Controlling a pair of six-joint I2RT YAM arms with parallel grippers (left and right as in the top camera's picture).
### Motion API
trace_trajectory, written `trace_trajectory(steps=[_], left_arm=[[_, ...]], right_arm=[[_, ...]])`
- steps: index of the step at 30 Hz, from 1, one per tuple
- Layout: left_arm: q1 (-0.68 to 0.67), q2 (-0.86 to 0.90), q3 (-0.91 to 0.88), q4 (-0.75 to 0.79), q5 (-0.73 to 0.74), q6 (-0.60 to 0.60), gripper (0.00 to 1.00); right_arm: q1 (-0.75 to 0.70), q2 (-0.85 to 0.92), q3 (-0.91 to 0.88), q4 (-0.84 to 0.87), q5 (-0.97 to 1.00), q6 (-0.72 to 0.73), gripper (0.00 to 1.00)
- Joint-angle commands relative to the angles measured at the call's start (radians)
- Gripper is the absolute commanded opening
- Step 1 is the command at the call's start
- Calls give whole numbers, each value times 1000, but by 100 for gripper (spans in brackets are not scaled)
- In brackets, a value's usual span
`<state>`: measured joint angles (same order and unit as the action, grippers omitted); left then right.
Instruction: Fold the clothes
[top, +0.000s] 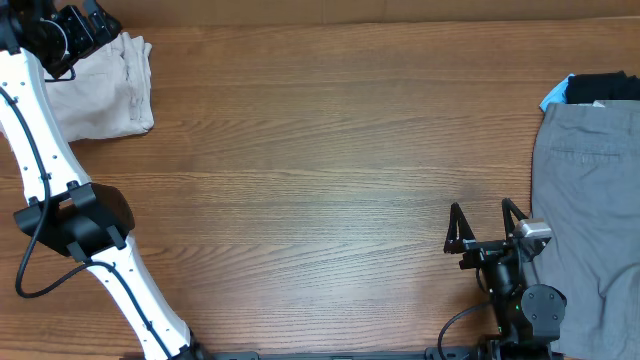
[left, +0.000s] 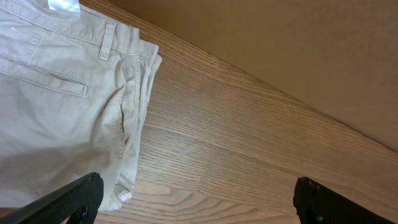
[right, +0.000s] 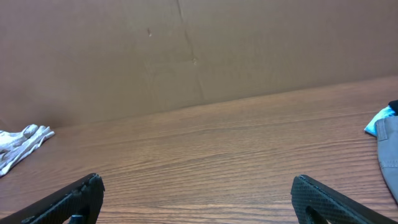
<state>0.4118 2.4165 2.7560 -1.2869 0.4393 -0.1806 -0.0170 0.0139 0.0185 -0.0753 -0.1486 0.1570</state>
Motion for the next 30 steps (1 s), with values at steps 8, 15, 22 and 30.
trace_trajectory(steps=[8,15,22,30], left_arm=[[-34,-19,-9,2,-58,-3,100],[-156,-227,-325,30,-276,1,100],[-351,-499,-800,41,-372,9,100],[-494,-758,-1231,322,-615,23,100]], right_arm=[[10,-11,-10,3,13,-5,100],[10,-11,-10,3,13,-5,100],[10,-11,-10,3,13,-5,100],[10,-11,-10,3,13,-5,100]])
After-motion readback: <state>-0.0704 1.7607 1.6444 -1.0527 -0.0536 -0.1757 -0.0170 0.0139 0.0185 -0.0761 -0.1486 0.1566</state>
